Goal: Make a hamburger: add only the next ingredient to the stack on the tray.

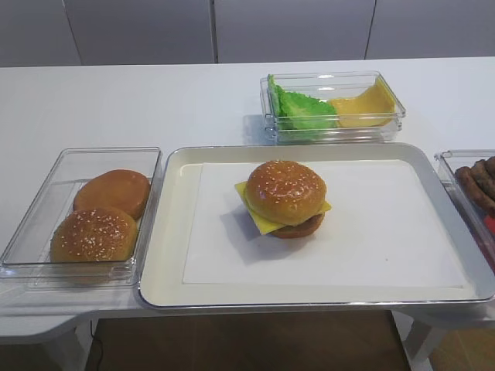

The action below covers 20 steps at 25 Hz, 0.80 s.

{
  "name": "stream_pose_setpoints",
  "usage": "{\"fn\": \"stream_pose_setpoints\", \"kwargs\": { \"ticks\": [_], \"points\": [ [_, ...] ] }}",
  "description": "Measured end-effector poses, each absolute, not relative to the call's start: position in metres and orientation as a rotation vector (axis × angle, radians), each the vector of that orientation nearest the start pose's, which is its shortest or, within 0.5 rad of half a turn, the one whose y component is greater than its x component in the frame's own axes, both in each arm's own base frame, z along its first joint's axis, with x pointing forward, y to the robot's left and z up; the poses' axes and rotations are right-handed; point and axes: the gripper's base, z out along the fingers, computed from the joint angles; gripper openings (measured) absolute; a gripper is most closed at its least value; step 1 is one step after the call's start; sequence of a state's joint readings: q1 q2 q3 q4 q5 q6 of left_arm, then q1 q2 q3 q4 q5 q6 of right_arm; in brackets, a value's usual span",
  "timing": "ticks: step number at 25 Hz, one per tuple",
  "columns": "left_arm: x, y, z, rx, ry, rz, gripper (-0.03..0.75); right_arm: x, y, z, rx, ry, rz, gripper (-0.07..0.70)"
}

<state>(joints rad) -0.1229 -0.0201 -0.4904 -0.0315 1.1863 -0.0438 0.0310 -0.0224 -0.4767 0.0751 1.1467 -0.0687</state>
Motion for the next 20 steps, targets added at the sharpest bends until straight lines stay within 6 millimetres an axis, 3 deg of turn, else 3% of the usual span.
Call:
{"fn": "stream_pose_setpoints", "kwargs": {
  "ticks": [9,20],
  "points": [
    [-0.0127,-0.0024,0.2646,-0.021,2.160,-0.075,0.418,-0.0098,0.0059,0.2641,-0.113,2.126,0.069,-0.004],
    [-0.0126,-0.0026,0.2646,-0.035,2.159,-0.068,0.418,-0.0098,0.0059,0.2641,-0.113,2.126,0.069,-0.004]
  ]
}}
